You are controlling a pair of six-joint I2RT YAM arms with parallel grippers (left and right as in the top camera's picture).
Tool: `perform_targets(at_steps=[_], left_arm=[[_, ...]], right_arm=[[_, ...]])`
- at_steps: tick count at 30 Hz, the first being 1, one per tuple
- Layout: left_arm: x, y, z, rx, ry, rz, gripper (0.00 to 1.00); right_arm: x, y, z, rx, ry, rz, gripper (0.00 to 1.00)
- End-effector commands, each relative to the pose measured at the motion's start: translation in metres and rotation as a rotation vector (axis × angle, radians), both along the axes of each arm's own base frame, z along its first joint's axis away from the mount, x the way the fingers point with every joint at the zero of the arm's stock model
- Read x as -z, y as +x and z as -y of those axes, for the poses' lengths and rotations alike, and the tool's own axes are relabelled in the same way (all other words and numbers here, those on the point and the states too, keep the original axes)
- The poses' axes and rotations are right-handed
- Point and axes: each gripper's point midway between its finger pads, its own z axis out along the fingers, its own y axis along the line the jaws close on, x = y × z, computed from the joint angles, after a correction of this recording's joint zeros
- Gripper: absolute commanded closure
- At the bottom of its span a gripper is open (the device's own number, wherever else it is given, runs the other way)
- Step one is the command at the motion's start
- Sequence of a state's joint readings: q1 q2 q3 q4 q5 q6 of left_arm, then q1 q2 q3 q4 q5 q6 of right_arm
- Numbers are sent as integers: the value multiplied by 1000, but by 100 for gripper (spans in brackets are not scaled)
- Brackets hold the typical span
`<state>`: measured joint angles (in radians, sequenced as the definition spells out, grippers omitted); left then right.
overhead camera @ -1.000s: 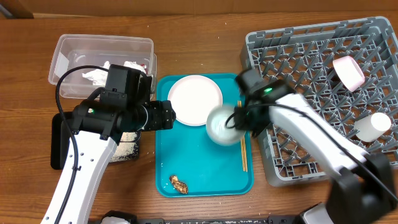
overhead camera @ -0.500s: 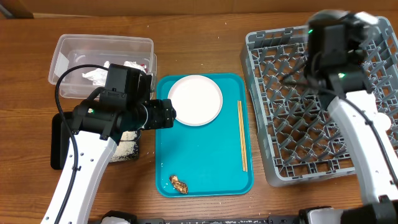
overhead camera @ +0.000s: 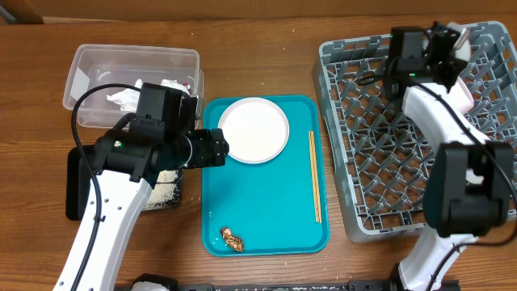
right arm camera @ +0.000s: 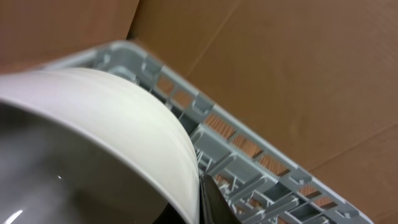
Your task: Sort waste into correct bins and load items into the dishwasher
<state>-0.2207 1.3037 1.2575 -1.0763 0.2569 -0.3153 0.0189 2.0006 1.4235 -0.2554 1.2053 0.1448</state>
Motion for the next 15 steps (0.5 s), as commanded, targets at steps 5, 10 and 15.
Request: perform_targets(at_steps=[5,10,15], left_arm=[[-5,3,0,-2,-9,14,18],[-5,3,0,-4,-10,13,18],[-4,1,0,-4,-8,6,14]], right_arm=[[38,0,-11,-5,-24,-120,96],[43,2,-42,-69,-19,-157,96],[67,-3,-81,-196,42,-307,86]])
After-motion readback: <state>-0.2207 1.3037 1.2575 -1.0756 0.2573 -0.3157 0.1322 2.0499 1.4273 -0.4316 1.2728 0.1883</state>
